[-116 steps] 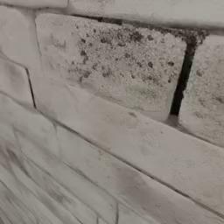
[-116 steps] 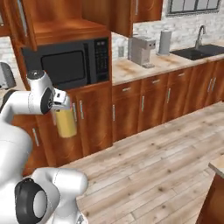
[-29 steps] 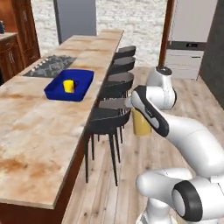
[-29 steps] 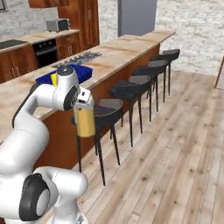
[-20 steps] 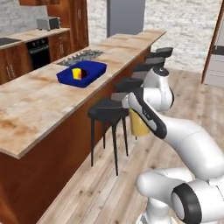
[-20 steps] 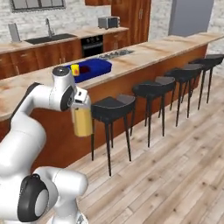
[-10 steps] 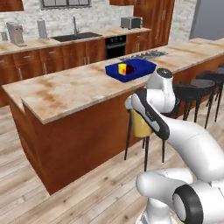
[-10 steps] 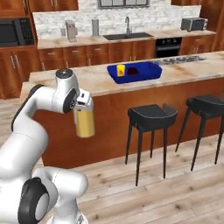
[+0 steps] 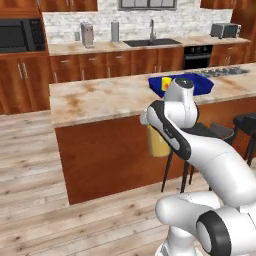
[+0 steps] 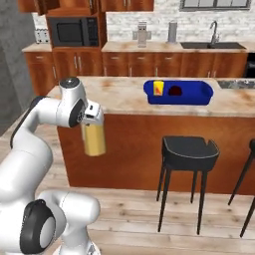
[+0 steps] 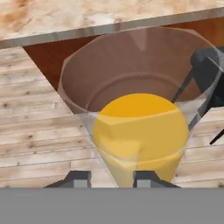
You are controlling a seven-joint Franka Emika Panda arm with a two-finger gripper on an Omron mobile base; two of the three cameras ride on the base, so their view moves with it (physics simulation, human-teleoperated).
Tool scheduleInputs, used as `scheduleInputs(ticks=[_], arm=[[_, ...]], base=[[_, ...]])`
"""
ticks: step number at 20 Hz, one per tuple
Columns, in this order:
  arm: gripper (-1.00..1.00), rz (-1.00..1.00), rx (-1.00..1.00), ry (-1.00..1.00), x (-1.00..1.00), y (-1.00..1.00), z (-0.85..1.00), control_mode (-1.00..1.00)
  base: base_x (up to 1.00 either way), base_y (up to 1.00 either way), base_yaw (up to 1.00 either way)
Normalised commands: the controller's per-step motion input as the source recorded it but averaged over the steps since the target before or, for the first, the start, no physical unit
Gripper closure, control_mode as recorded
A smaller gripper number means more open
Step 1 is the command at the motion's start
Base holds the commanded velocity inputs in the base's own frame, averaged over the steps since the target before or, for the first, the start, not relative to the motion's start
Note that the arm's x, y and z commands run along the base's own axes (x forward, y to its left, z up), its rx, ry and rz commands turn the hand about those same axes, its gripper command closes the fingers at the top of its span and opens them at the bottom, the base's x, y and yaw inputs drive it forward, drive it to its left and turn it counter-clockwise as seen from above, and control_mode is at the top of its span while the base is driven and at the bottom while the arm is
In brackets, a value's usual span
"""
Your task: There is a tray on the dining counter. Grab the cup, mug, and pitcher and place them on the tray. The pitcher may be placed next to the tray if it cannot fit the tray.
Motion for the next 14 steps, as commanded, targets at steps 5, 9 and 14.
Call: scheduleInputs(ticks=[5,9,14], arm=[[1.00,0.00,0.00,0.00,0.00,0.00,0.00,1.00],[1.00,0.00,0.00,0.00,0.00,0.00,0.00,1.00],[1.00,0.00,0.00,0.00,0.00,0.00,0.00,1.00]], base=[[0.00,-1.00,0.46],[0.00,-1.00,0.36],[0.05,-0.85,0.20]])
